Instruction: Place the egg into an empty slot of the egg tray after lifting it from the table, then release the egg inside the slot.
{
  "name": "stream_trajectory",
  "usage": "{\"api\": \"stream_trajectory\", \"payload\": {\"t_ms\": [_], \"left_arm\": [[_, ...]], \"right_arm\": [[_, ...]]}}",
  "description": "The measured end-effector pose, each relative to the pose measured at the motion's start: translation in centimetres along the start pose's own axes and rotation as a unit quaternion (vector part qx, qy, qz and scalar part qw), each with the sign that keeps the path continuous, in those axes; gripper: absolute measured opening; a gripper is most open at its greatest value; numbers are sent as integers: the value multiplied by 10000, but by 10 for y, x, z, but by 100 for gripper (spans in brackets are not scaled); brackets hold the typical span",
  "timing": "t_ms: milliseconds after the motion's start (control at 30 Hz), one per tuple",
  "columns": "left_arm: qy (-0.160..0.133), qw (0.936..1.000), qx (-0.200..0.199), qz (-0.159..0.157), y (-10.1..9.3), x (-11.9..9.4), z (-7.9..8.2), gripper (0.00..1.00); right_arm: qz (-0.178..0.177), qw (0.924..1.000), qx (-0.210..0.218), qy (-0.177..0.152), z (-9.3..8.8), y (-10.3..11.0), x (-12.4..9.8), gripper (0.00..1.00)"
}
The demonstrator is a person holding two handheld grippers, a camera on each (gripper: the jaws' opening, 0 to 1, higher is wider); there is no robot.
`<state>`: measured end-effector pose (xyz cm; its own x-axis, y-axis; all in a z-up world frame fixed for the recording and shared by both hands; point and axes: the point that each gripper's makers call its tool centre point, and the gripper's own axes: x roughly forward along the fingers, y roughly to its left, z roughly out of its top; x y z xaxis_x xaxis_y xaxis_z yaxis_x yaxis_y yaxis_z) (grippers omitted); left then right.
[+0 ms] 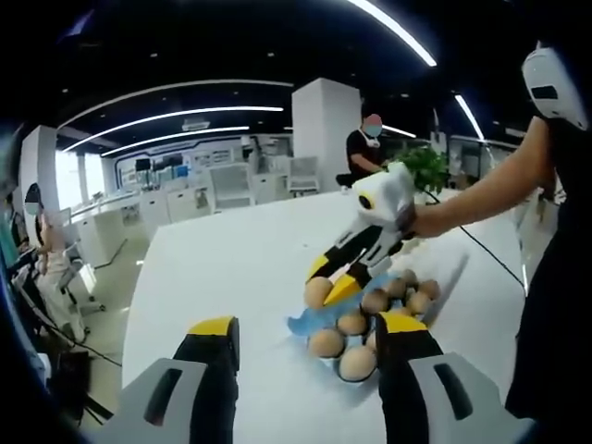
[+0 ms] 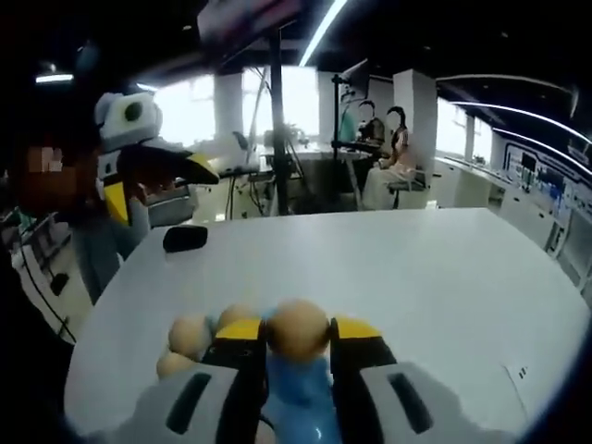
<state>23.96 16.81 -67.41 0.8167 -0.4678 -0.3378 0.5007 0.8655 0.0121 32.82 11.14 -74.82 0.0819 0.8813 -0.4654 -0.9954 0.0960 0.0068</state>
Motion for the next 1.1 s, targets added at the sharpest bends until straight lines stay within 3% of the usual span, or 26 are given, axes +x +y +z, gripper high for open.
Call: {"api": "stream_trajectory", "payload": {"t_ms": [500,967,1100], "left_arm": [[-100,9999,-90,93,7,-3,1,61],[-76,9999,-86,88,6,-4,-2,60],[-75,9999,-100,100,8,-3,-3,60]], "right_arm": [[88,9997,-8,237,-7,-2,24,27],[145,9979,107,617,-24,-1,34,27],[178,9979,200,590,-22,0,36,27]]}}
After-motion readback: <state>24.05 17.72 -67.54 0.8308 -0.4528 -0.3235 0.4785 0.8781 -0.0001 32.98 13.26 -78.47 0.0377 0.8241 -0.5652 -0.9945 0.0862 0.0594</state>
